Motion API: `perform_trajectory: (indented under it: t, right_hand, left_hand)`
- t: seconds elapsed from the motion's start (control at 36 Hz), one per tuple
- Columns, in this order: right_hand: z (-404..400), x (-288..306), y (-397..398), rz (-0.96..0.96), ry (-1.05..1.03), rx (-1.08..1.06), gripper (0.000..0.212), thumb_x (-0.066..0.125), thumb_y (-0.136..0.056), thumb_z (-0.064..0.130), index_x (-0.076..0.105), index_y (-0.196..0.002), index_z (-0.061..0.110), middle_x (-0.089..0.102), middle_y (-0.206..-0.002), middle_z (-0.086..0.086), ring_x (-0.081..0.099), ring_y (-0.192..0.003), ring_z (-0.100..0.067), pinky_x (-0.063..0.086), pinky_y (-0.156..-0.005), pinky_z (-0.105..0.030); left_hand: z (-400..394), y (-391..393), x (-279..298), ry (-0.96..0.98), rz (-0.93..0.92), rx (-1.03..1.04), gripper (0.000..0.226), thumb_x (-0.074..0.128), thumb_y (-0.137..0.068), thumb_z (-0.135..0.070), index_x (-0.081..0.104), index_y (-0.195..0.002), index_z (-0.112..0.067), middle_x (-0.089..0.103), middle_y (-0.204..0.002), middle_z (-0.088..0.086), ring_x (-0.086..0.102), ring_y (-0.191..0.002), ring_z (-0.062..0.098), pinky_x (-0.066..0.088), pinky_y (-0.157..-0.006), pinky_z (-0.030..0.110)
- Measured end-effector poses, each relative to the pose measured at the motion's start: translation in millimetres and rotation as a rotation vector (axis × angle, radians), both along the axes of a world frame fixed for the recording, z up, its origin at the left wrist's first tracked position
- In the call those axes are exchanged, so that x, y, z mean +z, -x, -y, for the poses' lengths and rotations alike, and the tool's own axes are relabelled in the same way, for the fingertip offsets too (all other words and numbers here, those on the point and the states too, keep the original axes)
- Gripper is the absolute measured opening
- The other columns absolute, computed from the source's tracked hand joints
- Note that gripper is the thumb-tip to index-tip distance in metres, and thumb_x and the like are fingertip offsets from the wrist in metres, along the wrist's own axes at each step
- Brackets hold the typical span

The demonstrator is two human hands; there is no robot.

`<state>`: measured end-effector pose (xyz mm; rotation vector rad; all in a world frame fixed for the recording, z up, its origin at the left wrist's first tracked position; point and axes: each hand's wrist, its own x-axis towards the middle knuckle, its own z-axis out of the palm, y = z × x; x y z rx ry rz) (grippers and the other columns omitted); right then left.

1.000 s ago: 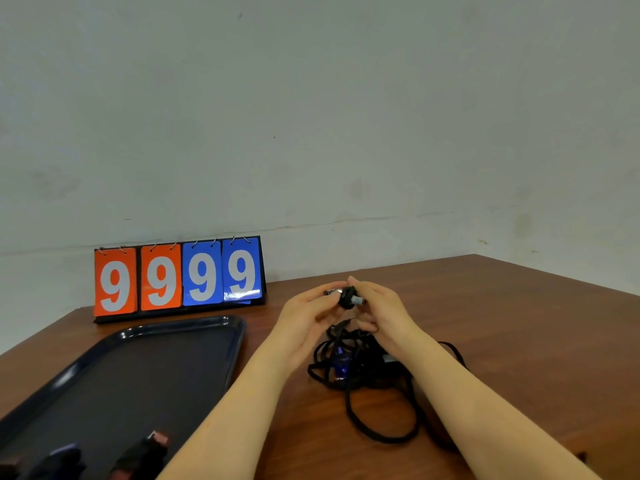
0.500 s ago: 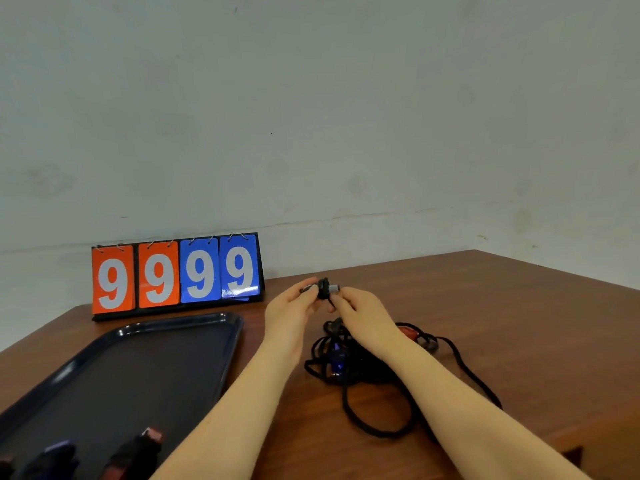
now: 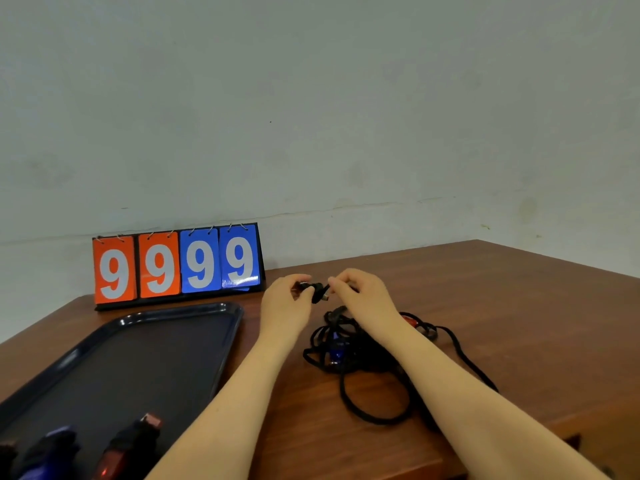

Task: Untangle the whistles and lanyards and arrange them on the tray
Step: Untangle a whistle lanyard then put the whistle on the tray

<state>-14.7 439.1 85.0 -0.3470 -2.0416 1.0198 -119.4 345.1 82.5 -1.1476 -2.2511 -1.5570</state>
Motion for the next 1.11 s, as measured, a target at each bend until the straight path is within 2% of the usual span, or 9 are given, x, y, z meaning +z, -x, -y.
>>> perform_trajectory:
  t: [0.08,0.19,0.31,0.44,0.56,0.67,0.72,0.81,1.11]
  right_hand:
    - [-5,2,-1,-0.068,0.134,-0.043,0.025,0.054,-0.096,0.030,0.066,-0.082,0.012,0.064,-0.078,-0.001,0.055,-0.071,-0.007,0.041,-0.063,-0.018]
    - [-13,3,-1,-0.137,0.372,-0.051,0.030,0.057,-0.094,0.033,0.058,-0.070,0.014,0.048,-0.058,0.002,0.045,-0.058,-0.013,0.041,-0.063,-0.028]
    - [-13,5,-4,-0.188,0.559,0.127,0.028,0.059,-0.094,0.028,0.057,-0.071,0.013,0.043,-0.054,0.004,0.034,-0.041,-0.006,0.031,-0.040,-0.016]
    - [-10,7,-1,-0.220,0.725,0.294,0.020,0.058,-0.095,0.024,0.060,-0.084,0.008,0.029,-0.053,0.003,0.022,-0.043,-0.008,0.019,-0.036,-0.020]
    - [-7,4,0,-0.194,0.575,0.213,0.033,0.056,-0.096,0.027,0.057,-0.066,0.013,0.027,-0.051,0.004,0.021,-0.043,-0.008,0.018,-0.039,-0.020]
    - [-5,-1,2,-0.066,0.346,0.125,0.027,0.053,-0.097,0.030,0.071,-0.085,0.016,0.049,-0.050,0.017,0.042,-0.046,0.001,0.033,-0.045,-0.013]
    - [-2,-4,5,0.016,0.119,0.089,0.025,0.048,-0.100,0.027,0.072,-0.097,0.020,0.065,-0.076,0.022,0.056,-0.072,0.008,0.041,-0.063,-0.009]
    - [0,-10,8,0.081,-0.115,0.045,0.025,0.045,-0.101,0.024,0.069,-0.107,0.021,0.067,-0.103,0.015,0.057,-0.096,0.005,0.039,-0.079,-0.007]
    - [-3,-11,6,0.142,-0.268,-0.074,0.017,0.052,-0.098,0.029,0.067,-0.099,0.020,0.061,-0.076,0.011,0.055,-0.068,-0.003,0.041,-0.062,-0.015]
  left_hand:
    - [2,-5,5,0.031,0.003,-0.113,0.027,0.060,-0.093,-0.016,0.064,-0.119,-0.022,0.061,-0.110,-0.011,0.050,-0.085,-0.009,0.038,-0.069,0.006]
    - [10,-17,13,-0.083,0.218,-0.365,0.023,0.061,-0.092,-0.012,0.067,-0.104,-0.029,0.069,-0.105,-0.005,0.064,-0.095,0.002,0.051,-0.085,0.017]
    - [14,-24,16,-0.199,0.474,-0.556,0.021,0.058,-0.093,-0.007,0.070,-0.107,-0.018,0.073,-0.105,0.004,0.069,-0.099,0.013,0.054,-0.087,0.024]
    - [13,-22,21,-0.401,0.766,-0.730,0.025,0.051,-0.095,-0.001,0.065,-0.116,0.000,0.071,-0.111,0.011,0.068,-0.103,0.016,0.054,-0.083,0.022]
    - [10,-21,18,-0.558,0.911,-0.756,0.025,0.049,-0.095,0.001,0.063,-0.116,0.003,0.070,-0.112,0.015,0.068,-0.102,0.019,0.055,-0.086,0.025]
    - [7,-17,14,-0.680,1.008,-0.729,0.023,0.049,-0.095,0.001,0.063,-0.114,0.000,0.074,-0.101,0.012,0.071,-0.095,0.017,0.057,-0.080,0.023]
    - [6,-14,13,-0.738,1.043,-0.676,0.024,0.050,-0.094,0.001,0.062,-0.115,0.001,0.073,-0.098,0.013,0.071,-0.090,0.017,0.058,-0.076,0.023]
    - [6,-12,11,-0.742,1.003,-0.543,0.025,0.054,-0.093,0.001,0.062,-0.117,0.001,0.070,-0.107,0.016,0.069,-0.096,0.019,0.057,-0.082,0.025]
    - [5,-2,4,-0.284,0.319,-0.061,0.023,0.061,-0.092,-0.012,0.067,-0.112,-0.022,0.064,-0.117,-0.003,0.059,-0.100,0.007,0.048,-0.095,0.027]
